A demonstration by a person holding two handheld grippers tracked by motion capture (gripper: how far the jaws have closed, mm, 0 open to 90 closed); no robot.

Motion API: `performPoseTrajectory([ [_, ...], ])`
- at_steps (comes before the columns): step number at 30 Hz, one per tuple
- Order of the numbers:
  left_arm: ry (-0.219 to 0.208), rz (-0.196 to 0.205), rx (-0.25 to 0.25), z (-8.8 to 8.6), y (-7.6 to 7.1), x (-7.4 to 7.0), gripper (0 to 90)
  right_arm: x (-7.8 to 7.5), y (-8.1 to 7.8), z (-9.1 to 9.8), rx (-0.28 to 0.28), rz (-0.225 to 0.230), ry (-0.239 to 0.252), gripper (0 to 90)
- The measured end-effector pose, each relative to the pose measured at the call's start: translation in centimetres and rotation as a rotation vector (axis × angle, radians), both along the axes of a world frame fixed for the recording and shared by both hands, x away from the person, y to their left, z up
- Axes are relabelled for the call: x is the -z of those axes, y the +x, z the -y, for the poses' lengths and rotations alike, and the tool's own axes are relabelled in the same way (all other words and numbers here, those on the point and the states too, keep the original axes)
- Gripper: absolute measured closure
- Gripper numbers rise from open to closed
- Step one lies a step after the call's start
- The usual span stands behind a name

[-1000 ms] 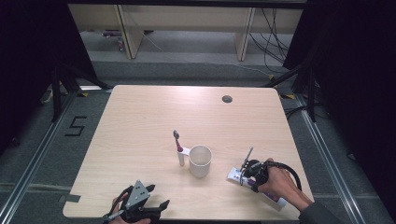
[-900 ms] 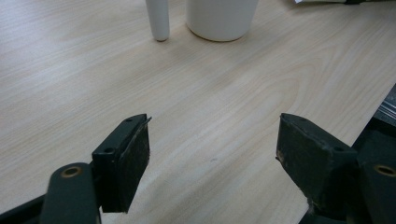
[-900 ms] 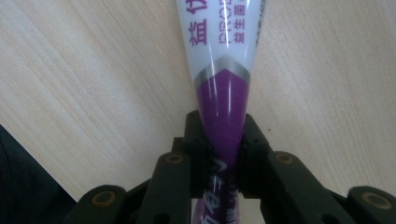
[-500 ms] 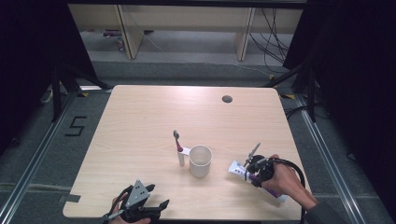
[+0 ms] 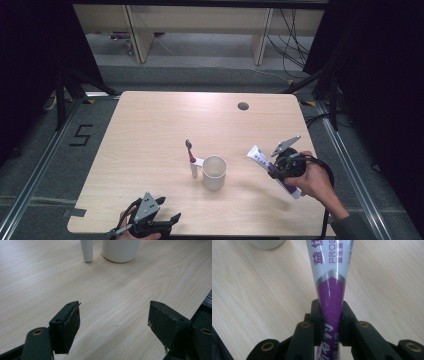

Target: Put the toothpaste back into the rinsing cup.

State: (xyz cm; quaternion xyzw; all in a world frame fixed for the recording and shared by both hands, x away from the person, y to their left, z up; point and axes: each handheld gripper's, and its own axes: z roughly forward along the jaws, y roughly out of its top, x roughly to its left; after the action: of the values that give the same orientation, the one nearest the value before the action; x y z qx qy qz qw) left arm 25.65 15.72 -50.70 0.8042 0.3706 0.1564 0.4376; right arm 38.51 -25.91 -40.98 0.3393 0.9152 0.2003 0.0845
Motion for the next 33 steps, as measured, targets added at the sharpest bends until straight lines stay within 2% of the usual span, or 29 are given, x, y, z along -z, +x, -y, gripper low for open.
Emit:
performPoseTrajectory([
  [2,-0.013,0.001,-0.004,0.0,0.1,0.0,25.5,-0.5,0.4,0.0,-0.006,0.049,0.051,77.7],
  [3,-0.019,0.001,-0.009,0.1,0.1,0.1,25.5,-0.7,0.4,-0.1,0.012,0.047,0.069,77.8],
  [5,-0.012,0.001,-0.009,0.0,0.0,0.0,25.4,-1.1,0.7,-0.3,0.035,0.092,0.118,77.8],
  [6,-0.014,0.003,-0.009,0.0,0.0,0.0,25.4,-1.3,0.8,-0.4,0.043,0.118,0.124,77.8],
  [7,-0.011,0.004,-0.01,-0.1,0.1,0.0,25.4,-1.4,1.0,-0.4,0.027,0.136,0.155,77.8],
  [8,-0.011,0.003,-0.01,-0.1,0.1,0.0,25.4,-1.5,1.1,-0.5,0.036,0.146,0.178,77.8],
  [10,-0.009,0.004,-0.007,-0.1,0.0,-0.1,25.4,-1.5,1.4,-0.7,0.013,0.2,0.23,77.7],
  [12,-0.011,0.005,-0.01,-0.2,0.1,-0.1,25.5,-1.8,1.3,-1.1,0.045,0.215,0.275,77.8],
  [13,-0.011,0.004,-0.01,-0.2,0.1,-0.1,25.4,-2.0,1.5,-1.1,0.034,0.223,0.301,77.8],
  [14,-0.011,0.005,-0.01,-0.2,0.1,-0.1,25.4,-2.1,1.5,-1.2,0.047,0.227,0.335,77.7],
  [17,-0.01,0.005,-0.012,-0.2,0.1,-0.1,25.2,-2.4,1.6,-1.7,0.051,0.237,0.386,77.7],
  [19,-0.017,0.006,-0.01,-0.1,0.2,0.0,24.7,-2.5,2.0,-1.9,0.031,0.289,0.427,77.8],
  [21,-0.019,0.005,-0.005,-0.1,0.1,0.1,23.8,-2.5,2.2,-2.4,0.036,0.304,0.47,77.8],
  [22,-0.016,-0.005,-0.004,0.0,0.1,0.1,23.1,-2.4,2.0,-2.7,0.065,0.283,0.499,77.8],
  [24,-0.003,-0.004,-0.002,0.0,0.2,0.2,22.3,-2.3,2.2,-3.1,0.04,0.304,0.507,77.8],
  [25,-0.002,-0.004,-0.002,0.0,0.1,0.2,22.0,-2.1,2.2,-3.6,0.053,0.313,0.532,77.8],
  [26,-0.001,-0.004,0.001,0.0,0.1,0.2,21.5,-2.1,2.3,-3.7,0.042,0.315,0.529,77.7],
  [27,0.0,-0.002,0.0,0.0,0.1,0.1,21.5,-2.1,2.3,-4.0,0.04,0.299,0.549,77.7],
  [29,-0.004,-0.001,-0.004,0.0,0.2,0.1,21.3,-2.1,2.4,-4.4,0.03,0.321,0.563,77.7],
  [31,0.014,0.0,0.004,-0.2,0.2,0.1,20.8,-2.2,2.4,-5.0,0.041,0.325,0.598,77.7],
  [32,0.013,0.0,0.001,-0.2,0.2,0.1,20.8,-2.3,2.4,-5.3,0.03,0.314,0.607,77.7],
  [33,0.015,0.005,-0.004,-0.2,0.3,0.1,20.7,-2.4,2.4,-5.4,0.02,0.327,0.604,77.7],
])
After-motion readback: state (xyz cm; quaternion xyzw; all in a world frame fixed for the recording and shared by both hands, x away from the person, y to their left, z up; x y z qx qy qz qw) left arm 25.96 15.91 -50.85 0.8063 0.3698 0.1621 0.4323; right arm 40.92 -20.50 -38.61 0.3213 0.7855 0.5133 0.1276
